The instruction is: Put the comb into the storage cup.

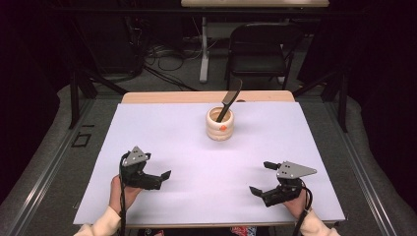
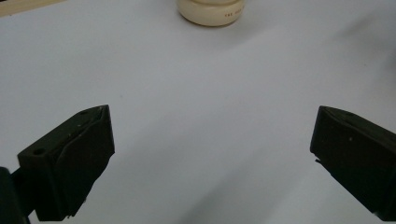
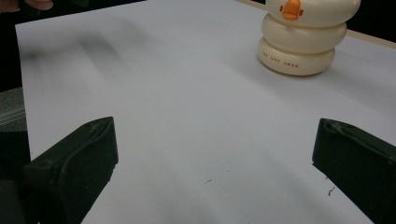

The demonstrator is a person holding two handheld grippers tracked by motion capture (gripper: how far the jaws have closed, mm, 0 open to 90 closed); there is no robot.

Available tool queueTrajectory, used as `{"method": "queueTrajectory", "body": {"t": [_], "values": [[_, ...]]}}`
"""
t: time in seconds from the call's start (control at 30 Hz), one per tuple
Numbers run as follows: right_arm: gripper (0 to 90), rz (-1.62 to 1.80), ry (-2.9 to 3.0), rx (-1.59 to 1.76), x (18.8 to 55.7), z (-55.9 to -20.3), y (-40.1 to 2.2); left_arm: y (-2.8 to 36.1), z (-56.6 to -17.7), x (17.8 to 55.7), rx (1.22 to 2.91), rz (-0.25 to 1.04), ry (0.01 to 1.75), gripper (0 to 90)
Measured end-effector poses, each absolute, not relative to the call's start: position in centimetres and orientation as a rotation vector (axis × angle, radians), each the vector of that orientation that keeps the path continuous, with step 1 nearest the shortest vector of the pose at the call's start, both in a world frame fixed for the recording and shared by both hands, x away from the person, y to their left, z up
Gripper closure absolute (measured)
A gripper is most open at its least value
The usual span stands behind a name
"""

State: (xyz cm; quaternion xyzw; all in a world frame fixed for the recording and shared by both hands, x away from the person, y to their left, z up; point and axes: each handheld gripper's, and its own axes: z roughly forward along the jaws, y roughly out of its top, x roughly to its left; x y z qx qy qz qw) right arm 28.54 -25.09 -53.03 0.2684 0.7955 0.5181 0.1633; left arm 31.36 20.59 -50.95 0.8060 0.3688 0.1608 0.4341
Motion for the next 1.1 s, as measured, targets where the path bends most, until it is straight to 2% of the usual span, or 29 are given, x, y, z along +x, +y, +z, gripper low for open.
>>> {"method": "queueTrajectory", "body": {"t": [1.1], "values": [[0.0,1.472,2.278,0.776,28.6,-53.2,-25.0,22.1,-52.2,27.0,1.988,0.533,0.903,0.0]]}}
